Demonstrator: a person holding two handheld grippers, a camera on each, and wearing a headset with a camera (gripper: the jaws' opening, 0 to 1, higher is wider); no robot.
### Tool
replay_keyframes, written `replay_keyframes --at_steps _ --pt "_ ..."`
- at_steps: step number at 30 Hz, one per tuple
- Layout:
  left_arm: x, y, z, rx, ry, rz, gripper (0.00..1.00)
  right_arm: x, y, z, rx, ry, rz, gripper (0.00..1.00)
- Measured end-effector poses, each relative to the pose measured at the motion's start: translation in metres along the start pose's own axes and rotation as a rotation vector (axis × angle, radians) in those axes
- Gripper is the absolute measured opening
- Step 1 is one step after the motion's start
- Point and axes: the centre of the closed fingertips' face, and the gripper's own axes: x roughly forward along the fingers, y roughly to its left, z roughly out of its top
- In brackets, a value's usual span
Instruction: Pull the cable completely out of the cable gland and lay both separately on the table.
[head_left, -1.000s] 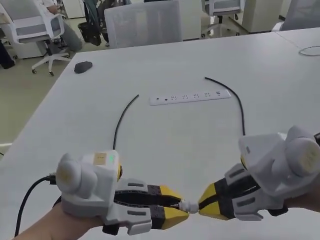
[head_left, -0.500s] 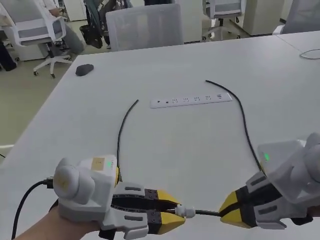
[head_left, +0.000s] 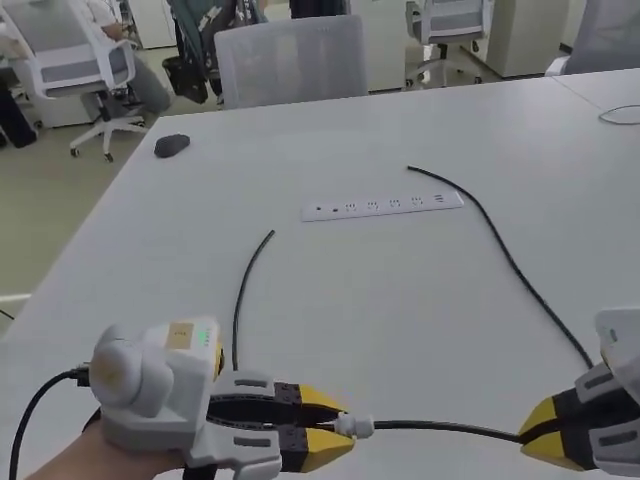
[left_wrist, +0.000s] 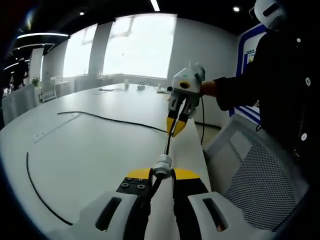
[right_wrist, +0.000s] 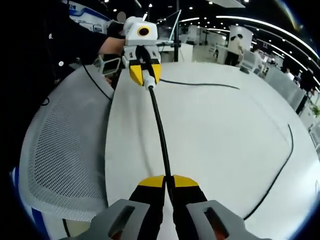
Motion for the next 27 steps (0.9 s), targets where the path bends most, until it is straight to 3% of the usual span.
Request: replay_keyframes --at_steps 7,12,15,16,17,18,19,22,27 --pt "0.000 0.000 0.000 -0.012 0.001 0.001 0.15 -0.010 -0.008 -0.022 0.046 0.034 -0.035 0.00" --pt "-0.001 0.000 -0.001 -0.014 -0.007 0.009 0.15 -0.010 -0.012 -0.039 0.049 0.100 -0.061 0.00" --pt "-0.001 -0.001 -0.001 -0.015 -0.006 0.009 0.15 -0.010 -0.008 -0.040 0.079 0.101 -0.046 0.00" --pt "-0.001 0.000 -0.002 -0.015 -0.005 0.011 0.15 -0.010 -0.001 -0.040 0.124 0.101 -0.002 0.01" --pt "-0.002 0.000 -0.001 -0.016 -0.007 0.014 0.15 -0.011 -0.005 -0.039 0.137 0.094 -0.017 0.02" --pt "-0.003 0.001 -0.001 -0.015 -0.006 0.016 0.15 -0.011 -0.007 -0.036 0.138 0.080 -0.028 0.03" --pt "-0.003 0.001 -0.001 -0.014 -0.005 0.018 0.15 -0.012 -0.006 -0.024 0.158 0.023 -0.022 0.07" --pt "-0.003 0.001 -0.001 -0.010 -0.001 0.022 0.15 -0.016 -0.003 0.001 0.213 -0.063 0.005 0.25" --pt "-0.001 0.001 0.003 -0.006 -0.010 0.021 0.15 -0.017 0.007 0.048 0.181 -0.179 0.046 0.21"
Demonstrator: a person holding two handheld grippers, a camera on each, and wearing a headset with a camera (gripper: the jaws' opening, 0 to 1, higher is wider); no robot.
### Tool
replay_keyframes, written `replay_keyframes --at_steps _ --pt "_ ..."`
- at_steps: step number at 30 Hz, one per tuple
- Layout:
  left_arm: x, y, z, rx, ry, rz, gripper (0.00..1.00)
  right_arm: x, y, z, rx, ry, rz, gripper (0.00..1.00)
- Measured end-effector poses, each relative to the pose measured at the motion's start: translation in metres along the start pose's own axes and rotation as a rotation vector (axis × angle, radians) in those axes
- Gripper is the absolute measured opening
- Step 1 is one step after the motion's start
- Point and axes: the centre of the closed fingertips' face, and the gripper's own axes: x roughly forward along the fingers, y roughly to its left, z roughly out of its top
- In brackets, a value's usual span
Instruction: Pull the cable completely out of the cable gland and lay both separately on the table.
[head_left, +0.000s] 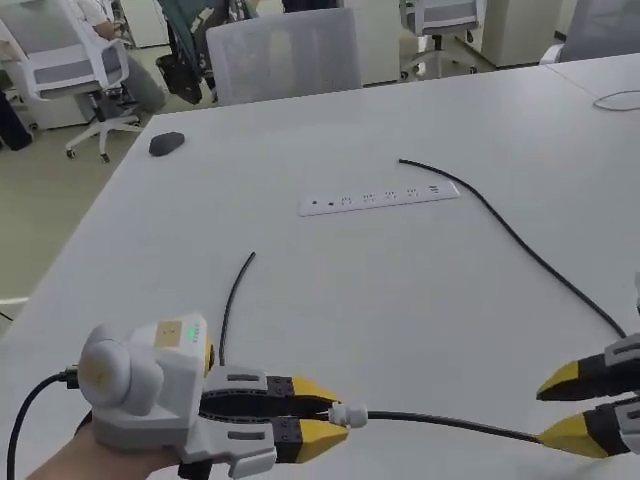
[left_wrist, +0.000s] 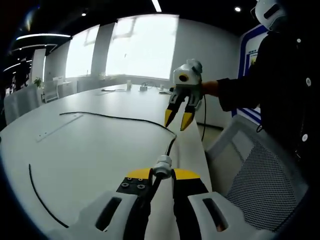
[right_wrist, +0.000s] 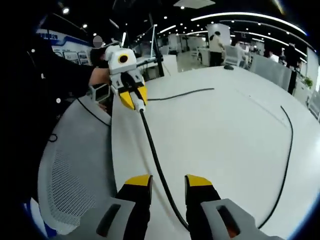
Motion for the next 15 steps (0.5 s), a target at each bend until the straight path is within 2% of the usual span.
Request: replay_keyframes --at_steps 1,5,7,10,13,15 --pt "0.001 0.000 0.002 0.005 -0.003 0.000 0.15 0.004 0.005 0.012 -0.035 -0.025 0.009 0.21" --pt "0.003 -0.003 0.003 0.013 0.001 -0.007 0.15 0.021 0.020 0.042 -0.098 -0.058 0.040 0.18" --pt "0.003 -0.003 0.004 0.017 0.001 -0.007 0.15 0.032 0.030 0.051 -0.139 -0.062 0.072 0.17" --pt "0.004 -0.005 0.006 0.023 -0.003 -0.009 0.15 0.045 0.037 0.059 -0.165 -0.060 0.097 0.15" --pt "0.005 -0.007 0.007 0.033 -0.005 -0.010 0.15 0.056 0.037 0.060 -0.194 -0.048 0.105 0.12" --pt "0.006 -0.007 0.007 0.034 -0.005 -0.012 0.15 0.062 0.037 0.062 -0.212 -0.049 0.109 0.14"
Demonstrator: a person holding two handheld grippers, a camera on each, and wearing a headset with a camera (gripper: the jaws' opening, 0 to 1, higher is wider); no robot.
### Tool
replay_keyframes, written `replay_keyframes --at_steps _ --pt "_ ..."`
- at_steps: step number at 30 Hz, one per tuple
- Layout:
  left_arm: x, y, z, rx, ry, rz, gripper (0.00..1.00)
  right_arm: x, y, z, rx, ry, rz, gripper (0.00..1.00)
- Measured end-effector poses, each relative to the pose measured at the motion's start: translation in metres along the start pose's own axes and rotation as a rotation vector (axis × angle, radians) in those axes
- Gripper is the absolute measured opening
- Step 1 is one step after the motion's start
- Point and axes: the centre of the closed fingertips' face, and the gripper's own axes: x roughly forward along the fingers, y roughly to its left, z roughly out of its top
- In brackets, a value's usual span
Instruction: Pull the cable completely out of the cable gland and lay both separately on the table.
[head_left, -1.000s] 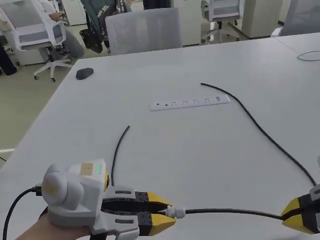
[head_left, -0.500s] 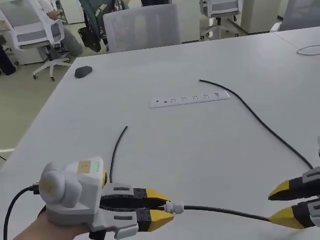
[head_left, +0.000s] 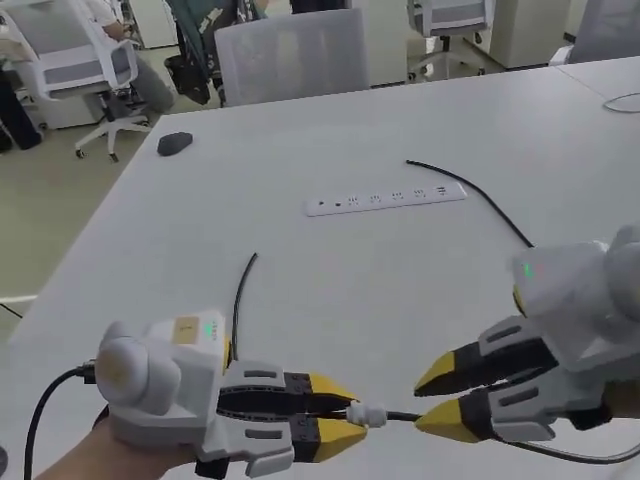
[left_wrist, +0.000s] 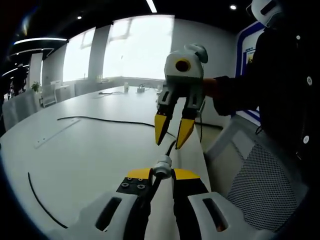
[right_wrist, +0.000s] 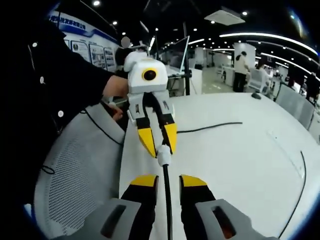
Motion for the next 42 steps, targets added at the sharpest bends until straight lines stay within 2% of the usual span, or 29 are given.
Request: replay_keyframes --at_steps 5,8,11,21,28,30,42 --pt "0.002 -0.001 0.002 0.003 -0.005 -0.005 0.15 0.010 0.004 0.001 -0.032 0.022 0.023 0.08" --pt "0.003 -0.002 0.003 0.001 -0.007 -0.012 0.15 0.015 0.001 -0.007 -0.068 0.062 0.019 0.03" --pt "0.004 0.000 0.002 0.001 -0.006 -0.007 0.15 0.016 0.003 -0.008 -0.085 0.065 0.033 0.00" --pt "0.006 0.000 0.000 -0.003 -0.003 -0.013 0.15 0.017 0.002 -0.011 -0.099 0.072 0.027 0.00" --pt "0.007 0.000 0.006 -0.011 -0.031 -0.020 0.15 0.009 0.000 -0.008 -0.065 0.034 0.014 0.00" --pt "0.007 0.001 0.003 -0.010 -0.020 -0.017 0.15 0.008 -0.001 -0.015 -0.069 0.057 0.004 0.00" --pt "-0.001 0.006 0.001 -0.021 -0.012 0.005 0.15 -0.010 -0.008 -0.037 -0.023 0.083 -0.039 0.00"
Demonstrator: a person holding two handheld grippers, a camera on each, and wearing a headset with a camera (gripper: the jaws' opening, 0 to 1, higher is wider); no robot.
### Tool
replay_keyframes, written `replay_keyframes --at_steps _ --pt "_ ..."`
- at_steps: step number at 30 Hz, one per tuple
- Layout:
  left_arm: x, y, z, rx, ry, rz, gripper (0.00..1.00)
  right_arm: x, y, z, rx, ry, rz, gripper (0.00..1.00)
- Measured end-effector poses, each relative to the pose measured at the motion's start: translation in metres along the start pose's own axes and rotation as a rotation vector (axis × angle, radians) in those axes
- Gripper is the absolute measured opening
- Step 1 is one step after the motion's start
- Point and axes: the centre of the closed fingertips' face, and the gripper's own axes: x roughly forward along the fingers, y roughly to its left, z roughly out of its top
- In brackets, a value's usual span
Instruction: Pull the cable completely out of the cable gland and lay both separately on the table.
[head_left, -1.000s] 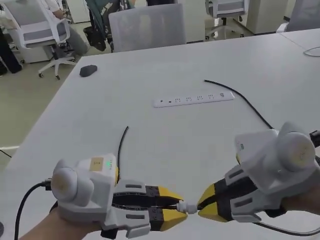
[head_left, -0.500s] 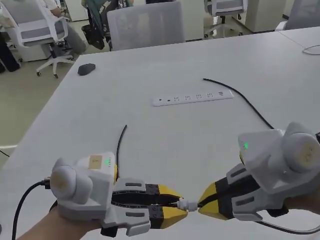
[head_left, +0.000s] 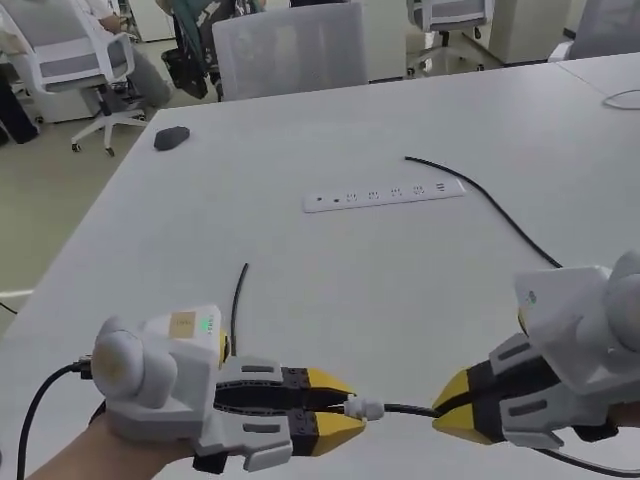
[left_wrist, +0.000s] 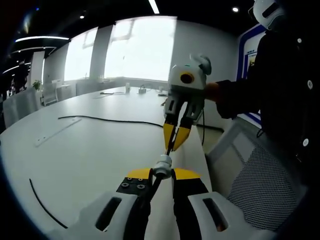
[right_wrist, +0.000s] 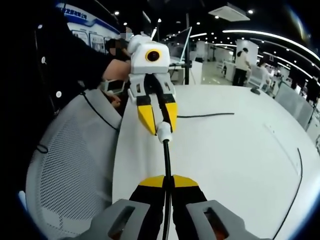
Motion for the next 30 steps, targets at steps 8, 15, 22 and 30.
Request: replay_keyframes --at_steps 8,15,22,30 --pt "-0.004 0.001 -0.003 -0.007 0.014 0.008 0.15 -0.012 -0.006 -0.033 0.024 0.066 -0.044 0.00" --pt "-0.006 0.003 -0.005 -0.002 0.018 0.017 0.15 -0.024 -0.008 -0.058 0.089 0.085 -0.084 0.00" --pt "-0.005 0.002 -0.006 -0.002 0.025 0.016 0.15 -0.031 -0.009 -0.079 0.124 0.108 -0.112 0.00" --pt "-0.006 0.002 -0.006 -0.009 0.022 0.016 0.15 -0.035 -0.011 -0.096 0.154 0.140 -0.128 0.00"
